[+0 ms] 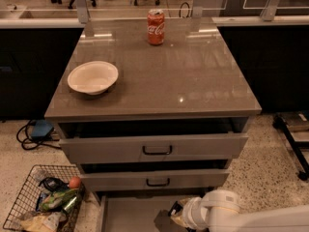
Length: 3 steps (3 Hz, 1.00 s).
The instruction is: Pick rxbar blueberry from bottom drawer and place on counter
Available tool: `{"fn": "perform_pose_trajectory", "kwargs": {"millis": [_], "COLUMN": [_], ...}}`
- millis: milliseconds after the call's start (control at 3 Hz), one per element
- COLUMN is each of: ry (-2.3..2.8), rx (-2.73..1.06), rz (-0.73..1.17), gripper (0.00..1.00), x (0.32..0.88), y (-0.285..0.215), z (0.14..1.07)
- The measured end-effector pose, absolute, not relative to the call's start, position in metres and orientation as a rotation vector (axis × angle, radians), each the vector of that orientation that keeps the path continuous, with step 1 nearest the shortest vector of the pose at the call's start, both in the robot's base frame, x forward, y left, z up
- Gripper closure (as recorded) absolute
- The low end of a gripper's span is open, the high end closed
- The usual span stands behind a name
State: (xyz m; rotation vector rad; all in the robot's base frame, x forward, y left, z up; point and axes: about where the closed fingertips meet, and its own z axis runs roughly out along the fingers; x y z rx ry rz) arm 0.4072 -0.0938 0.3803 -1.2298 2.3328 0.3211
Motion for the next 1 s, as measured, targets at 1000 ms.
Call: {"fn": "perform_pose_trajectory", "kwargs": {"millis": [1000], "ry": [2.322], "rx": [-1.229], "rz": [0.116], "gripper": [1.00], "x": [0.415], "y": [-0.104], "z": [0.486]}}
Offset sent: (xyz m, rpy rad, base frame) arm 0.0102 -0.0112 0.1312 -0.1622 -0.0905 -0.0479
